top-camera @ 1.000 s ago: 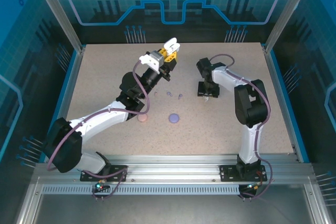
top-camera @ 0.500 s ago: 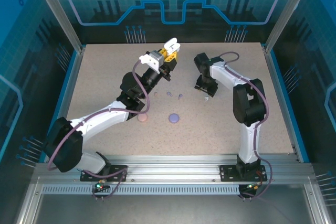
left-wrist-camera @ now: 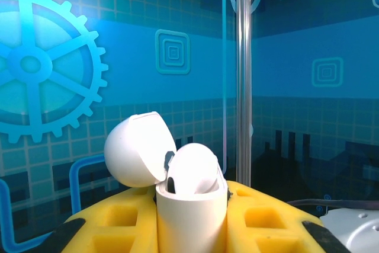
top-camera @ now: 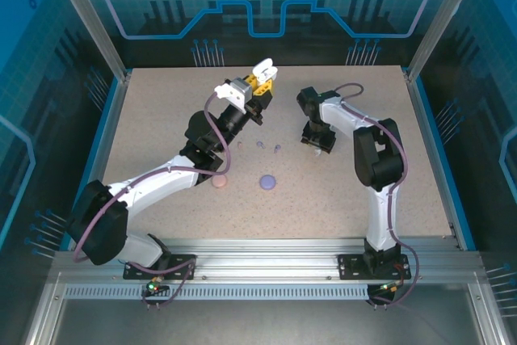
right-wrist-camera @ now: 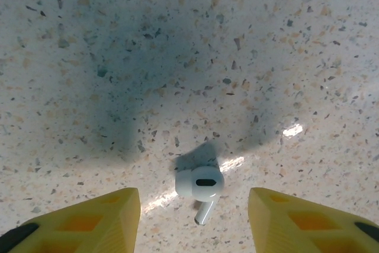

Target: Insert wireless bluetooth earbuds into charging case

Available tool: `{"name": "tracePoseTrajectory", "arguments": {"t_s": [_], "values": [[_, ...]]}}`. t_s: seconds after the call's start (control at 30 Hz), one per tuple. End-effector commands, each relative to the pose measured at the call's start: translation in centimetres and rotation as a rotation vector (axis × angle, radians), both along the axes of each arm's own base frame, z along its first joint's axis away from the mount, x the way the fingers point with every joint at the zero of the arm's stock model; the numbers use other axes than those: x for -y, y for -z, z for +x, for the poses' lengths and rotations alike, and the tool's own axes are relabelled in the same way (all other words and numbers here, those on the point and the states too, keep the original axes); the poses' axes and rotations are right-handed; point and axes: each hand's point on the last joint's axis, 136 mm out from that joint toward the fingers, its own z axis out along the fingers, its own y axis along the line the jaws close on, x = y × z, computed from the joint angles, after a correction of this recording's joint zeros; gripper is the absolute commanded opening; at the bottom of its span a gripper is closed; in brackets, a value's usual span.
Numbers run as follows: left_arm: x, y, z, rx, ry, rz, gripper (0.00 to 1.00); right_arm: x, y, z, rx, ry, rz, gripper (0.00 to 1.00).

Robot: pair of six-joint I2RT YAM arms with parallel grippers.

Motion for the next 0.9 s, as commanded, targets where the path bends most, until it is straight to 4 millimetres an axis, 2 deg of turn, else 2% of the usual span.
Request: {"name": "tracePoseTrajectory", "arguments": {"t_s": [0.0,0.67,0.87], "values": [[0.0,-2.0,-0.7,0.056,0.014,-0.047,0.00,0.2,1.3,-0.6,-0.035,-0.031,-0.020,0.51],[0.0,-2.0,-0.5,0.054,0.013,-0.046,0.00,1.4,2.6,-0.7,-0.033,-0.072,-0.009,0.40],[0.0,-2.0,-0.5,0.053,0.012,-0.045,0.00,2.0,2.5,-0.7,-0.032,-0.067,-0.019,0.40]]}}
